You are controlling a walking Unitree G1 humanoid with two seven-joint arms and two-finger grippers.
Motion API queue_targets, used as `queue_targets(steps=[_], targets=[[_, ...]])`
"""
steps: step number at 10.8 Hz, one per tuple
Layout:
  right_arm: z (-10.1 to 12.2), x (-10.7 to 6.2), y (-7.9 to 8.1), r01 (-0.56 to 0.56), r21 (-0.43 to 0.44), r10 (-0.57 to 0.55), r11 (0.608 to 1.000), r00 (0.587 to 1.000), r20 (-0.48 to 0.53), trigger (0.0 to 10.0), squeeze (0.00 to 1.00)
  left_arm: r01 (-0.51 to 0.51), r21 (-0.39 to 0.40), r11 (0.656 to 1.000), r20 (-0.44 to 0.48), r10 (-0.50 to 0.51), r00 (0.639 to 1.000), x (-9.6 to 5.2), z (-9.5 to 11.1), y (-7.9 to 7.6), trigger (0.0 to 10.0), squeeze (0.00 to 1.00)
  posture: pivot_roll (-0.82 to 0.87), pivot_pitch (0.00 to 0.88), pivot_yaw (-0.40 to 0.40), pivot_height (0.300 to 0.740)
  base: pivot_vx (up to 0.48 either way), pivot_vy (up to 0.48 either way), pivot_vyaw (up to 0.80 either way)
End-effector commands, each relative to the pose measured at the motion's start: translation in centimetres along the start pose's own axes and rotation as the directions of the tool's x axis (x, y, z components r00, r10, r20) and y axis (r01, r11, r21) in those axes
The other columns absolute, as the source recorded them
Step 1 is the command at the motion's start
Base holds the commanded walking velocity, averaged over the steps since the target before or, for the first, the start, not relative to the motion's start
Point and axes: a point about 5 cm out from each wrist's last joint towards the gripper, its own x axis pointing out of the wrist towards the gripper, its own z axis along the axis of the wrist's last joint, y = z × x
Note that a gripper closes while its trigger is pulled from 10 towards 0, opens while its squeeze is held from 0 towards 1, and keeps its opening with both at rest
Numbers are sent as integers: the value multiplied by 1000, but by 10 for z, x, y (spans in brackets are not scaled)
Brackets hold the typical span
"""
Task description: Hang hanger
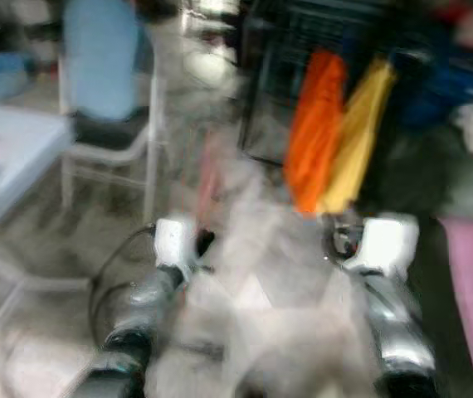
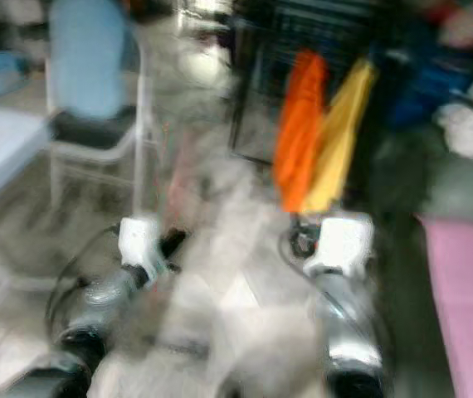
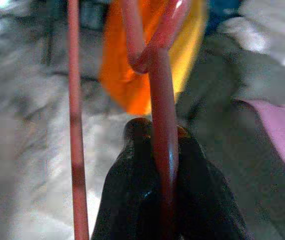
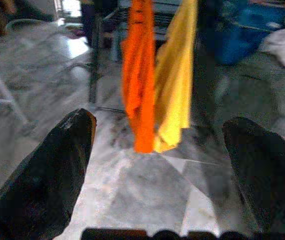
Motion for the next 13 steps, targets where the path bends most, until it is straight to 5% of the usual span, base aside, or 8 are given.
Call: queue_targets(steps=[1,7,10,11,13], targets=[[4,1,10,-25,13,24,1000,1000,13,10000,0,-30,16,999,-9,30,1000,-8,-1,12,10000,0,-131,106,-33,740,0,326,0],[3,2,13,-39,13,38,999,999,10,10000,0,14,23,1000,23,-14,1000,-11,-2,7,10000,0,-114,105,-30,740,0,0,0],[6,6,9,-202,-129,202,971,979,-15,10000,0,59,112,992,-19,-58,998,-11,11,19,10000,0,-104,114,-27,740,0,0,0],[6,5,-3,-368,-310,354,877,930,-101,10000,0,149,194,969,-102,-131,986,-16,19,30,10000,0,-106,128,-25,740,0,0,0],[8,3,-17,-494,-476,464,727,865,-189,10000,0,270,269,924,-209,-218,953,-21,24,37,10000,0,-106,128,-25,740,0,0,0]])
